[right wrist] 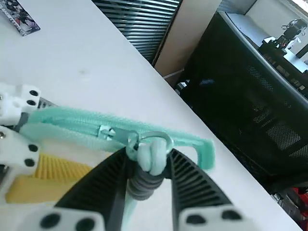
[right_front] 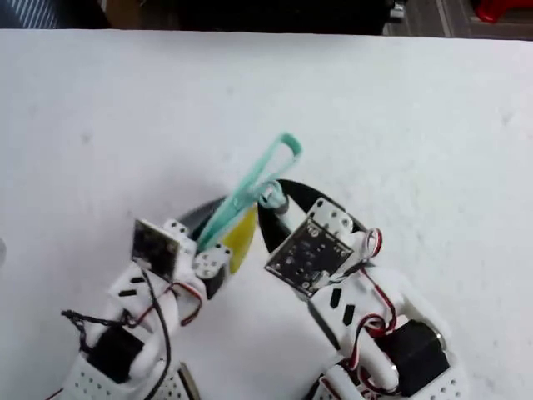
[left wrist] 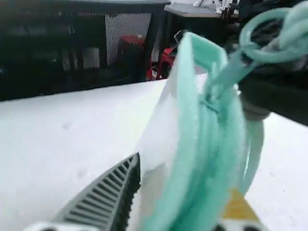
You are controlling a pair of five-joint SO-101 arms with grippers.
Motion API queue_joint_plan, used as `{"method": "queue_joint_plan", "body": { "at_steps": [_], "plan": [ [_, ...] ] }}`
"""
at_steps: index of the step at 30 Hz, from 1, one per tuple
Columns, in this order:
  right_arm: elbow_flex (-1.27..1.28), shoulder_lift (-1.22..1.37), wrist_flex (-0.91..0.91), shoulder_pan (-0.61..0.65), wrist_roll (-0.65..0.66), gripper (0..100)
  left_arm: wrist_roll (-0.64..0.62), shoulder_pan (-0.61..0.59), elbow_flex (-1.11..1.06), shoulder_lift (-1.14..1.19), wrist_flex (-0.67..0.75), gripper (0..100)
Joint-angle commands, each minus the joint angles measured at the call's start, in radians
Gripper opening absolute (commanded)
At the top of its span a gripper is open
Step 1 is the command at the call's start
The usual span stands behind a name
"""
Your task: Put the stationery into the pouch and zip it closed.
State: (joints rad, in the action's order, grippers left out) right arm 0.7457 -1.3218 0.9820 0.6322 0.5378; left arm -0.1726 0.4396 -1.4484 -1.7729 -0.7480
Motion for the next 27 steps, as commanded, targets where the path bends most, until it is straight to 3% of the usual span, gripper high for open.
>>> {"method": "queue_joint_plan", "body": {
  "at_steps": [1, 10, 16, 18, 27],
  "plan": [
    [-0.083, 0.022, 0.002, -0.010, 0.002, 1.6, -0.046, -0.002, 0.152, -0.015, -0.172, 21],
    [-0.293, 0.177, 0.205, -0.012, 0.002, 1.7, 0.049, 0.008, 0.212, -0.021, -0.213, 21],
    [-0.417, 0.285, 0.272, -0.008, 0.003, 1.7, 0.138, 0.008, 0.204, -0.061, -0.170, 1],
    [-0.446, 0.332, 0.271, -0.010, 0.003, 1.7, 0.140, 0.008, 0.204, -0.061, -0.172, 5],
    [-0.778, 0.638, 0.321, -0.012, 0.055, 1.7, 0.140, 0.013, 0.169, -0.061, -0.172, 2]
  ]
}}
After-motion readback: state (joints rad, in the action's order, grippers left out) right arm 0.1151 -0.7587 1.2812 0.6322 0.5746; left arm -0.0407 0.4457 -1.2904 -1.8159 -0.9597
